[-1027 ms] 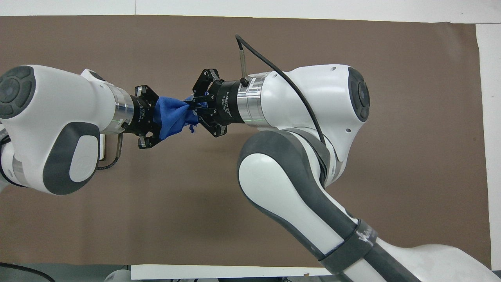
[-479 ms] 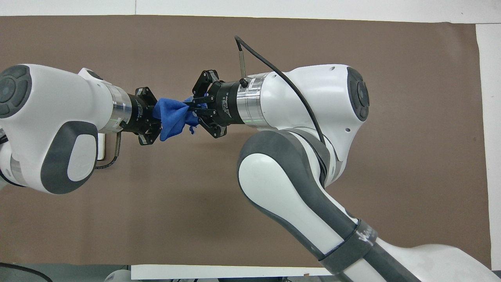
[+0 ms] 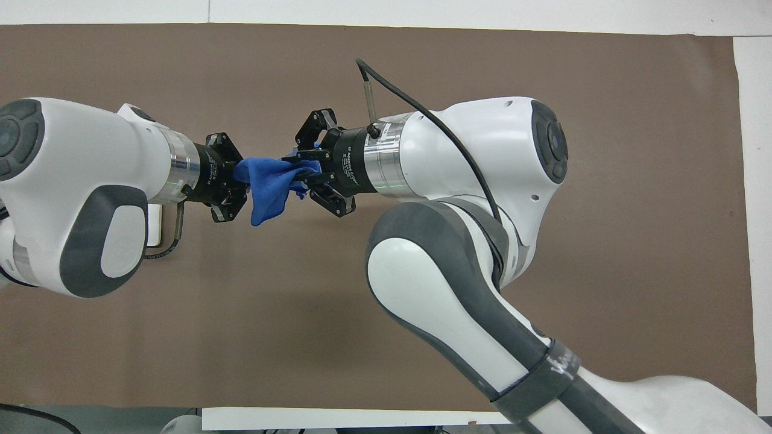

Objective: Right arm passes towel to left arm to hang
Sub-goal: 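Carry the towel to the rack while the right gripper releases and withdraws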

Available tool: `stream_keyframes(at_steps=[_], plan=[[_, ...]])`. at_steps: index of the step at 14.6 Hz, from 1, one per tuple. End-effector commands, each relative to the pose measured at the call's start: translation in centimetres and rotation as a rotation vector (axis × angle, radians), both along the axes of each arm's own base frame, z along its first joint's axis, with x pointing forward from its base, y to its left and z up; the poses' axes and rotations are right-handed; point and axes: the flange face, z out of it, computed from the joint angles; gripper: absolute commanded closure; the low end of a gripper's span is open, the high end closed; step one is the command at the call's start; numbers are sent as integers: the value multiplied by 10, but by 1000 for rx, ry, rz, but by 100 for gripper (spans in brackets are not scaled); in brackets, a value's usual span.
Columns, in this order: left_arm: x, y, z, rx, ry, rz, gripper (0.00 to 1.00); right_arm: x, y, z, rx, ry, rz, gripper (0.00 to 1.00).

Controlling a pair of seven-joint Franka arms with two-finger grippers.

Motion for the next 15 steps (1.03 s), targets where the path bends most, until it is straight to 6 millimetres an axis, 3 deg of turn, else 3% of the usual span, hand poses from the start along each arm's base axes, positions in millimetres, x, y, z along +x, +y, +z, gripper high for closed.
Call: stream_keyframes(at_steps=[1,3,5,7,10,12,15], plan=[[3,7,2,-14,-18,-22,100,-10,-15,4,-103,-90,142,0],[16,37,4,-7,-47,-42,100,-12,-43,-6,-227,-185,293,0],[25,62,3,2,-75,-84,100,-9,-84,-11,-407,-273,423,0],[34,97,-1,16,-99,-116,100,4,-154,-9,-607,-311,575,0],[48,156,-2,42,-153,-193,100,16,-255,-5,-646,-341,818,0],[54,190,-1,71,-197,-304,100,19,-334,7,-730,-348,963,0],[71,230,8,130,-271,-431,100,16,-416,34,-772,-406,1099,0]])
